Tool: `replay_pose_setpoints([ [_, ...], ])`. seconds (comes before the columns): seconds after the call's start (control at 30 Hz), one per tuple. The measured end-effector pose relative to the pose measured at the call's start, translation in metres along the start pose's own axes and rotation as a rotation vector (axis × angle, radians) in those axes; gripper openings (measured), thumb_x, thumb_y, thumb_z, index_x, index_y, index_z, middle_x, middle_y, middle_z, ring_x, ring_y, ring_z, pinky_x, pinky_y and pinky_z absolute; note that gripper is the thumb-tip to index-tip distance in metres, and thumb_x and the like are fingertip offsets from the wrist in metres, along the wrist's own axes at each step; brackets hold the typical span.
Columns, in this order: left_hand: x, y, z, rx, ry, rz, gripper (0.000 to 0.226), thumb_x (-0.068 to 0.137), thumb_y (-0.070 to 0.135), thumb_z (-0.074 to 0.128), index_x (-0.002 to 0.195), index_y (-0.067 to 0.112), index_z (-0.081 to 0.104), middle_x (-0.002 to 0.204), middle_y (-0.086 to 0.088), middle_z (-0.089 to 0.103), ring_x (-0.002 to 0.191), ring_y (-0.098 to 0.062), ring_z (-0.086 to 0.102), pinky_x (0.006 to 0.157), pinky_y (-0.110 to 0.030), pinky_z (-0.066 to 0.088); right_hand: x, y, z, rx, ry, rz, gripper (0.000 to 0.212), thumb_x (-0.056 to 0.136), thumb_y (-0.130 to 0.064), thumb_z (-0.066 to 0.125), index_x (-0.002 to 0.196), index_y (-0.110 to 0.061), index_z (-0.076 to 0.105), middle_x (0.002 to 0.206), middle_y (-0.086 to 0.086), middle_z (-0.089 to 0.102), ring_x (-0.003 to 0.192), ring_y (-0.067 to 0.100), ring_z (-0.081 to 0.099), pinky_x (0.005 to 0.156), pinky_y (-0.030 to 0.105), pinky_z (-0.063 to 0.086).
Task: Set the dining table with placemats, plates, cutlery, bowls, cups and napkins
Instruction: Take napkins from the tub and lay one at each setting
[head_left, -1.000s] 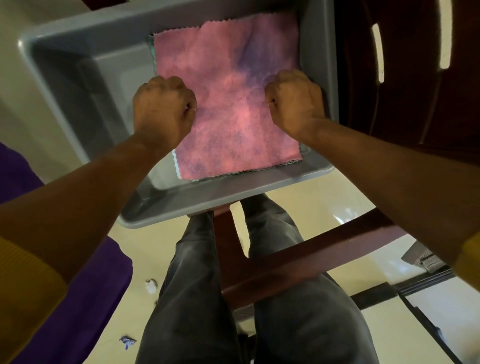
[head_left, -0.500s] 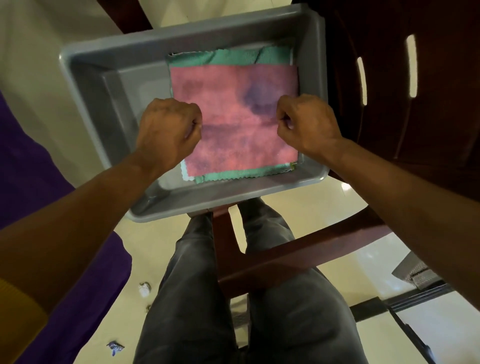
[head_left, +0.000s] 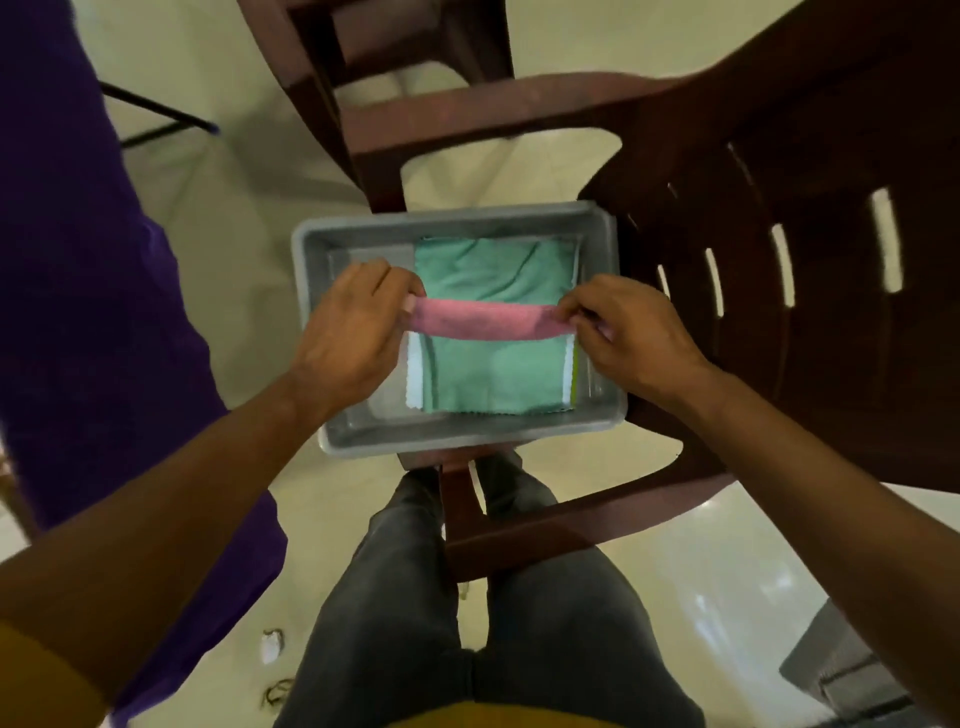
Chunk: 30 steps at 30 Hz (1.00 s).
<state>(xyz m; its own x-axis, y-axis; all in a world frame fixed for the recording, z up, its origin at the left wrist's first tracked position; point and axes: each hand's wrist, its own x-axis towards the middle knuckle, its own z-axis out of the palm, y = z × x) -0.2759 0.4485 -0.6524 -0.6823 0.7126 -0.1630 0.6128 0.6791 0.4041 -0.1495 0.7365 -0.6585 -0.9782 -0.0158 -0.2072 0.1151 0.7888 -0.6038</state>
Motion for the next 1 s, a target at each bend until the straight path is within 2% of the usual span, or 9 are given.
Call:
replay_pose_setpoints([
  [0.07, -0.012, 0.009, -0.025, -0.036, 0.029, -0.029, 0.028, 0.106, 0.035, 0.052, 0.114, 0.011, 0.063, 0.102, -0.003, 0.053, 0.092, -0.019, 0.046, 0.077, -0.034, 0.037, -0.004, -0.018, -0.019, 0.067, 0.019, -0.027, 0.019, 0.090, -0.006, 0.070, 0.105, -0.014, 0.076, 0.100, 0.002, 0.072, 0.091, 0.020, 0.066, 0.080, 0.036, 0.055],
  [0.13, -0.026, 0.014, -0.050, -0.064, 0.043, -0.098, 0.038, 0.104, 0.049, 0.052, 0.116, 0.015, 0.063, 0.106, -0.002, 0.055, 0.096, -0.018, 0.049, 0.079, -0.032, 0.038, -0.008, -0.039, -0.036, 0.120, 0.020, -0.056, 0.022, 0.086, -0.005, 0.075, 0.106, -0.014, 0.077, 0.103, -0.001, 0.073, 0.094, 0.014, 0.066, 0.082, 0.029, 0.053],
  [0.33, -0.070, 0.017, -0.122, -0.122, 0.100, -0.137, 0.022, 0.098, 0.036, 0.069, 0.110, 0.018, 0.072, 0.102, -0.001, 0.063, 0.094, -0.020, 0.057, 0.083, -0.042, 0.051, -0.009, -0.093, -0.075, 0.182, -0.040, -0.041, 0.039, 0.086, -0.009, 0.080, 0.124, -0.015, 0.071, 0.090, -0.004, 0.067, 0.079, 0.012, 0.063, 0.079, 0.026, 0.053],
  [0.5, -0.110, 0.016, -0.155, -0.188, -0.011, -0.200, 0.031, 0.100, 0.041, 0.065, 0.080, 0.018, 0.070, 0.072, 0.000, 0.061, 0.067, -0.021, 0.058, 0.062, -0.038, 0.047, -0.007, -0.130, -0.097, 0.059, -0.092, -0.115, 0.007, 0.087, -0.017, 0.078, 0.094, -0.016, 0.077, 0.088, -0.002, 0.069, 0.082, 0.018, 0.065, 0.073, 0.034, 0.053],
  [0.6, -0.134, 0.012, -0.171, -0.422, -0.058, -0.301, 0.043, 0.098, 0.047, 0.059, 0.060, 0.028, 0.062, 0.054, 0.008, 0.056, 0.049, -0.008, 0.048, 0.050, -0.023, 0.038, -0.008, -0.152, -0.105, 0.293, -0.078, -0.056, 0.013, 0.087, -0.022, 0.081, 0.083, -0.013, 0.073, 0.081, 0.000, 0.069, 0.074, 0.012, 0.061, 0.071, 0.031, 0.049],
  [0.7, -0.160, 0.007, -0.187, -0.690, -0.041, -0.332, 0.048, 0.098, 0.046, 0.054, 0.056, 0.023, 0.058, 0.052, 0.010, 0.052, 0.046, -0.004, 0.044, 0.047, -0.017, 0.036, -0.012, -0.178, -0.108, 0.634, -0.022, -0.006, 0.022, 0.084, -0.032, 0.084, 0.083, -0.013, 0.074, 0.082, 0.004, 0.069, 0.080, 0.016, 0.062, 0.072, 0.034, 0.050],
  [0.8, -0.194, -0.002, -0.205, -0.944, -0.082, -0.352, 0.043, 0.100, 0.044, 0.053, 0.072, 0.016, 0.070, 0.067, -0.001, 0.064, 0.059, -0.010, 0.058, 0.056, -0.020, 0.047, -0.016, -0.212, -0.097, 0.751, 0.046, -0.002, 0.018, 0.090, -0.029, 0.078, 0.086, -0.014, 0.069, 0.085, 0.002, 0.066, 0.083, 0.017, 0.059, 0.070, 0.032, 0.046],
  [0.9, -0.226, -0.015, -0.214, -1.213, -0.157, -0.368, 0.022, 0.098, 0.024, 0.064, 0.114, 0.025, 0.078, 0.117, -0.013, 0.074, 0.103, -0.022, 0.073, 0.084, -0.032, 0.061, -0.016, -0.245, -0.082, 0.655, 0.089, -0.014, 0.021, 0.098, -0.035, 0.069, 0.089, -0.018, 0.062, 0.087, -0.005, 0.061, 0.081, 0.010, 0.055, 0.070, 0.030, 0.043],
  [1.0, -0.255, -0.033, -0.214, -1.367, -0.123, -0.372, 0.052, 0.089, 0.004, 0.073, 0.138, 0.020, 0.066, 0.140, -0.013, 0.064, 0.127, -0.028, 0.065, 0.100, -0.044, 0.057, -0.016, -0.273, -0.065, 0.469, 0.095, 0.020, 0.038, 0.102, -0.046, 0.059, 0.104, -0.008, 0.058, 0.096, -0.002, 0.058, 0.084, 0.010, 0.052, 0.070, 0.031, 0.042],
])
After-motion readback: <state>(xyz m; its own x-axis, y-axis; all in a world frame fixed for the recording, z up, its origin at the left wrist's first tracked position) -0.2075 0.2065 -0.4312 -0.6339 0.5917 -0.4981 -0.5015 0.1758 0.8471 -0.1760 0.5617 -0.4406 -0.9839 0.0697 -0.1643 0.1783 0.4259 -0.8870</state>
